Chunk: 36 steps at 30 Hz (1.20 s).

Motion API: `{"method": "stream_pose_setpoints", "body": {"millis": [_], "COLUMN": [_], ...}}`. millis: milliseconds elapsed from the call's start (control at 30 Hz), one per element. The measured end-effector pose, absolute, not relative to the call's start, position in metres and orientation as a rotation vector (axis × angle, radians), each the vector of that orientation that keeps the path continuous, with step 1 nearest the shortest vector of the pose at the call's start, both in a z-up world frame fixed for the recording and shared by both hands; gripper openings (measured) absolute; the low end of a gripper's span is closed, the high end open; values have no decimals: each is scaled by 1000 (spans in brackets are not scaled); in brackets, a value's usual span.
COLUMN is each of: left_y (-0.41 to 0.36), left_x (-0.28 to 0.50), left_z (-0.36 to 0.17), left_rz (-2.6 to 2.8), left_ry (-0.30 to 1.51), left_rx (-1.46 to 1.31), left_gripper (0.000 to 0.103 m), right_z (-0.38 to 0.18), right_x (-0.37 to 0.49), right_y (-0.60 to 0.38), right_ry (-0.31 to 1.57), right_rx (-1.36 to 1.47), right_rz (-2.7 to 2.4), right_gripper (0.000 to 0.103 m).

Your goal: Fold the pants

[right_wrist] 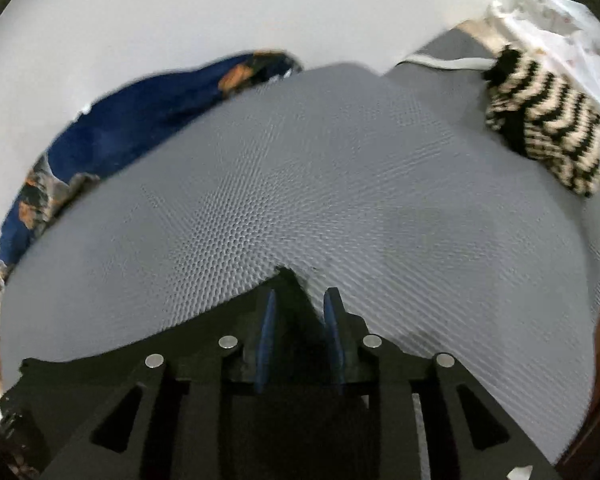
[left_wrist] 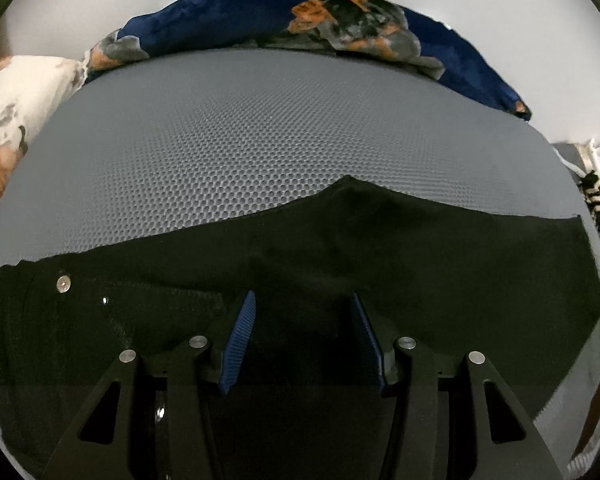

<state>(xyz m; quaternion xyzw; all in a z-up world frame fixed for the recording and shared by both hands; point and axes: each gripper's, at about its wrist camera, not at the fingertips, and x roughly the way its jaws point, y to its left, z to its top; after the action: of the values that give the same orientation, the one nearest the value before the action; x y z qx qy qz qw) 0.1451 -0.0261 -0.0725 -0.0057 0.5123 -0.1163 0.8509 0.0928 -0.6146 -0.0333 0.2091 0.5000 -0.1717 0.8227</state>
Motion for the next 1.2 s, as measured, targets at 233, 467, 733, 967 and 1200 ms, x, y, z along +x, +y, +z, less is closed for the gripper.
{"method": "stream_pose_setpoints", "body": {"millis": [233,467,733,967,1200], "left_y": [-24,-12,-3,32,82], "left_x": [109,84,69,74,91], "left_z": [-66,-73,-77,-47,-50], "left_rz": [-314,-327,-276,-175,-32], "left_ry": [1076,1089,1083,990,1001], "left_rx": [41,42,97,48,11], "left_gripper": [51,52,54,59,60], "right_z": [-26,-61,-69,-11,4], "right_x": [3,-32,-27,27,132], "right_y": [-606,-583,-576,-529,-401], "right_ry": [1085,1131,1172,1088,1153], "right_rx": [541,625,551,422,273], "right_rz": [-457,-507,-562,-398,76], "right_gripper": [25,25,24,27,40]}}
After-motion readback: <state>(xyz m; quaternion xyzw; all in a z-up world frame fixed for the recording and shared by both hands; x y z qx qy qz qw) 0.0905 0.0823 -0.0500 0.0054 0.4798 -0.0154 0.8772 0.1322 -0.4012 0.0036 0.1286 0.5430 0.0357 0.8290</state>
